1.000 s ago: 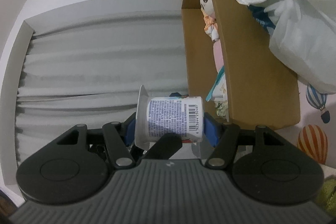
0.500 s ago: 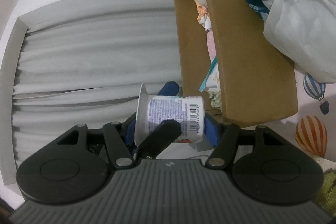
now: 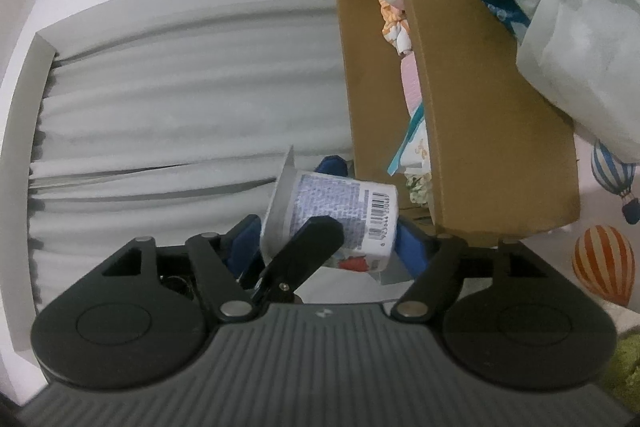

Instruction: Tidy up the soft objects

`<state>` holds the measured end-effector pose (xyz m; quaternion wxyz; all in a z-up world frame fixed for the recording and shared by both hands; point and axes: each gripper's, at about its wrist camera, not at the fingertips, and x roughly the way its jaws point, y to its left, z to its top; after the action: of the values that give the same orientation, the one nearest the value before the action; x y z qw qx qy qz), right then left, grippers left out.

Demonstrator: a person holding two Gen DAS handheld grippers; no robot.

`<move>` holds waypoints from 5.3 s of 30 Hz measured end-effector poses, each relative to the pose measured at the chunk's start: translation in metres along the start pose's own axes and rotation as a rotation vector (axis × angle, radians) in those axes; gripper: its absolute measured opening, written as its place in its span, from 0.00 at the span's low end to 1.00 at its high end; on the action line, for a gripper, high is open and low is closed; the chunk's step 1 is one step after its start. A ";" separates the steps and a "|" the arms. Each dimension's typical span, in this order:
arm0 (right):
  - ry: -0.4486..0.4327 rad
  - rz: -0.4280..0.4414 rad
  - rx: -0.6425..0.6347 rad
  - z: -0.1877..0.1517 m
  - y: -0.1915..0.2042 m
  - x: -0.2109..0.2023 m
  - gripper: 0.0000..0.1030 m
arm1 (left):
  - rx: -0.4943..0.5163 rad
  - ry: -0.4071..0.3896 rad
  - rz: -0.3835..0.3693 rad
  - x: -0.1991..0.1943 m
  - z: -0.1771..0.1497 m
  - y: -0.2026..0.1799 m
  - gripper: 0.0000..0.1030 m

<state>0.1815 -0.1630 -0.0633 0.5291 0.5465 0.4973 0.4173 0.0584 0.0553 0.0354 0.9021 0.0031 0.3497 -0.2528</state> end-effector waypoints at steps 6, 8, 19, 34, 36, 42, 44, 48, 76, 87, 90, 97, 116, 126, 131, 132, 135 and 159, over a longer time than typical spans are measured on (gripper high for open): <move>-0.014 0.002 0.007 0.000 -0.003 -0.010 0.76 | -0.096 0.021 -0.040 0.005 0.001 0.016 0.49; -0.016 -0.001 0.009 0.001 -0.004 -0.010 0.76 | -0.106 0.024 -0.037 0.007 0.000 0.017 0.49; -0.081 0.030 -0.006 0.000 -0.006 -0.040 0.76 | -0.265 0.030 0.012 0.010 0.002 0.047 0.49; -0.176 0.057 0.044 -0.005 -0.026 -0.082 0.77 | -0.429 0.188 0.120 0.067 -0.006 0.069 0.49; -0.182 0.057 0.050 -0.005 -0.028 -0.083 0.77 | -0.449 0.203 0.128 0.072 -0.009 0.071 0.52; -0.192 0.058 0.063 -0.005 -0.032 -0.087 0.77 | -0.495 0.214 0.106 0.070 -0.013 0.076 0.57; -0.194 0.056 0.065 -0.004 -0.034 -0.083 0.78 | -0.495 0.206 0.107 0.066 -0.011 0.075 0.57; -0.192 0.051 0.068 -0.003 -0.034 -0.082 0.78 | -0.495 0.203 0.104 0.061 -0.012 0.073 0.57; -0.459 -0.927 -0.782 -0.079 0.090 -0.035 0.99 | -0.256 -0.157 0.329 -0.060 -0.017 0.020 1.00; -0.561 -1.187 -0.996 -0.129 0.124 -0.008 0.99 | -0.291 -0.162 0.454 -0.086 -0.035 0.025 1.00; -0.581 -1.213 -0.987 -0.142 0.126 -0.001 0.99 | -0.303 -0.157 0.494 -0.090 -0.038 0.023 1.00; -0.692 -1.265 -0.996 -0.173 0.125 0.013 0.99 | -0.273 -0.091 0.545 -0.088 -0.044 0.018 1.00; -0.559 -1.274 -0.794 -0.181 0.092 0.017 0.99 | -0.260 0.021 0.487 -0.076 -0.066 0.014 1.00; -0.518 -1.278 -0.775 -0.182 0.084 0.012 0.99 | -0.261 0.126 0.523 -0.063 -0.072 0.005 1.00; -0.484 -1.296 -0.799 -0.182 0.082 0.018 0.99 | -0.279 0.144 0.537 -0.062 -0.073 0.007 1.00; -0.475 -1.294 -0.802 -0.182 0.082 0.019 0.99 | -0.282 0.145 0.541 -0.062 -0.073 0.007 1.00; -0.461 -1.291 -0.810 -0.182 0.081 0.023 0.99 | -0.285 0.147 0.554 -0.063 -0.073 0.007 1.00; -0.416 -1.300 -0.800 -0.182 0.073 0.033 0.99 | -0.259 0.194 0.554 -0.053 -0.077 0.010 1.00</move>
<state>0.0151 -0.0967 0.0234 0.9053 -0.0184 0.4201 0.0608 -0.0184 0.1020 0.0092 0.8920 0.0074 0.4493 0.0503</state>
